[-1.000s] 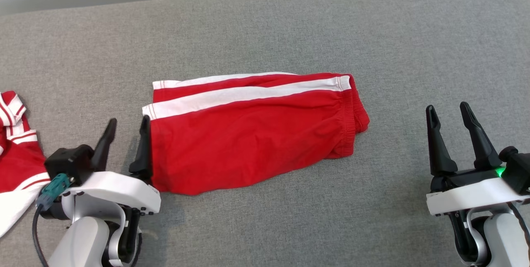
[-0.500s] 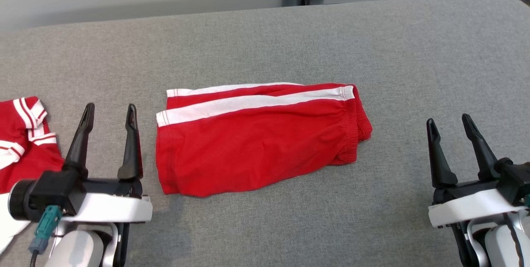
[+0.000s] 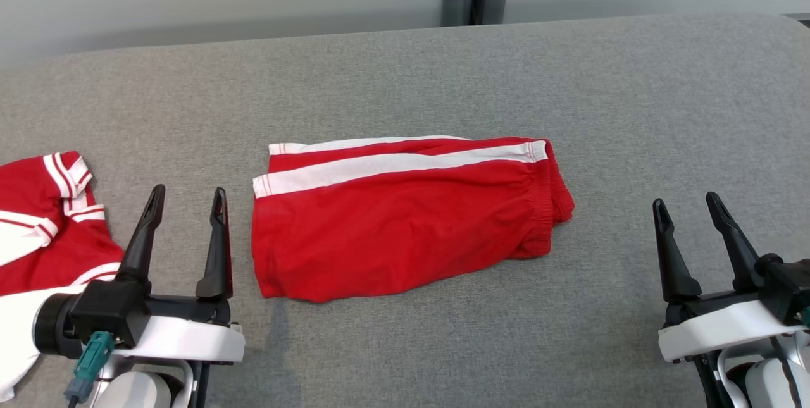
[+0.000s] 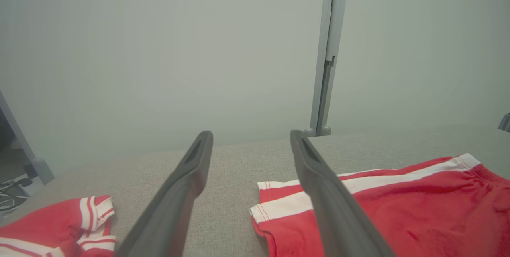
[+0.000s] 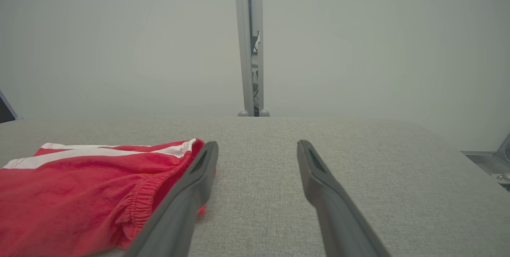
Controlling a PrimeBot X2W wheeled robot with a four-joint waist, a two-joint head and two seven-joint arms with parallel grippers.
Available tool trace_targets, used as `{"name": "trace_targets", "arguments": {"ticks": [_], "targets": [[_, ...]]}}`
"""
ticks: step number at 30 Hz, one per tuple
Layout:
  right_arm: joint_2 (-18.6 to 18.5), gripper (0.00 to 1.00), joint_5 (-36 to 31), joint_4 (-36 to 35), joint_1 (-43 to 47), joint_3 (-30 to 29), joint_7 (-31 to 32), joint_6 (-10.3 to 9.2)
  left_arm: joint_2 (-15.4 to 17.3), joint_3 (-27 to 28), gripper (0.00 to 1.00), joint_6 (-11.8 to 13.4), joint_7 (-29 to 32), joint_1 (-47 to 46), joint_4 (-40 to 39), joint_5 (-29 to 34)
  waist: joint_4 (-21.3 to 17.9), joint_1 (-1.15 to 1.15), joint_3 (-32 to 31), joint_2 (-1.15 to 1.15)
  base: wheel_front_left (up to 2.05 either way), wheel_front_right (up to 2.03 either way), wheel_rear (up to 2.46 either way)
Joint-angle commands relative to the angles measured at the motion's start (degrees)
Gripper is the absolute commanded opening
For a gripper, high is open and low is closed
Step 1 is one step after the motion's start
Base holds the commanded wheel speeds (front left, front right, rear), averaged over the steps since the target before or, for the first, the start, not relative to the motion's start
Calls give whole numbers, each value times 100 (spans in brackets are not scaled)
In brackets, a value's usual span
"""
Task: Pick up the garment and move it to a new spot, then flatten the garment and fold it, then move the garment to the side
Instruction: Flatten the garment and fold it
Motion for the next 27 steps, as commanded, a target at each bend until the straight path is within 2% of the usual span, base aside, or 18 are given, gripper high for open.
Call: {"name": "trace_targets", "arguments": {"ticks": [1,7,16,24,27], "targets": [[-52,100,38,-19,0,-10,37,1,-11,-16,100,-32,-27,12,30,17,49,0,-9,0,0,0,0],[-131,100,211,269,-314,260,309,1,-103,-146,100,-54,-25,-111,90,48,262,0,44,0,0,0,0],[-228,100,739,1201,-1193,969,712,1,-287,-381,100,-165,-26,-378,231,114,576,0,347,0,0,0,0],[-363,100,1107,1870,-1574,1235,1387,1,-401,-361,100,-237,-27,-513,356,152,608,0,483,0,0,0,0],[-408,100,1395,1990,-1664,1476,1859,1,-433,-331,100,-304,-27,-563,413,174,577,0,547,0,0,0,0]]}}
